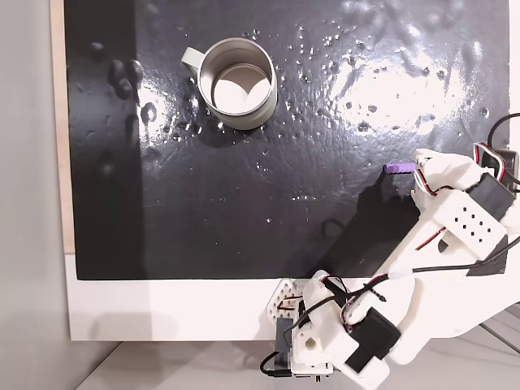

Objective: Grasp a pengrip and put it in the cup.

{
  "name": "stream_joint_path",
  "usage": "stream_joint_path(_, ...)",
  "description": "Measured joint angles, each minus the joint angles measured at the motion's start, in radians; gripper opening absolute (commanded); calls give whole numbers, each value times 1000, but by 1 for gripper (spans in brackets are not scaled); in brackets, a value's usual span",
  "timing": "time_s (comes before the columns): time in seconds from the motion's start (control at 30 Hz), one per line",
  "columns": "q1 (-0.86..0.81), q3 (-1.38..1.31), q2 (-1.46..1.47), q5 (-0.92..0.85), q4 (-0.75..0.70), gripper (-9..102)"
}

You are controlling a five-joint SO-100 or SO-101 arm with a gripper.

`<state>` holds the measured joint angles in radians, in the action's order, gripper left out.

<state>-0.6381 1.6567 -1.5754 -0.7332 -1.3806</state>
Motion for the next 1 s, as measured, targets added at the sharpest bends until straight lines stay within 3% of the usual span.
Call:
stream_joint_path(0.67, 12, 155, 164, 5, 295, 20)
stream_joint_path(0.87, 32, 204, 158, 6, 357, 4)
stream_joint_path(1.0, 34, 219, 149, 21, 360, 0)
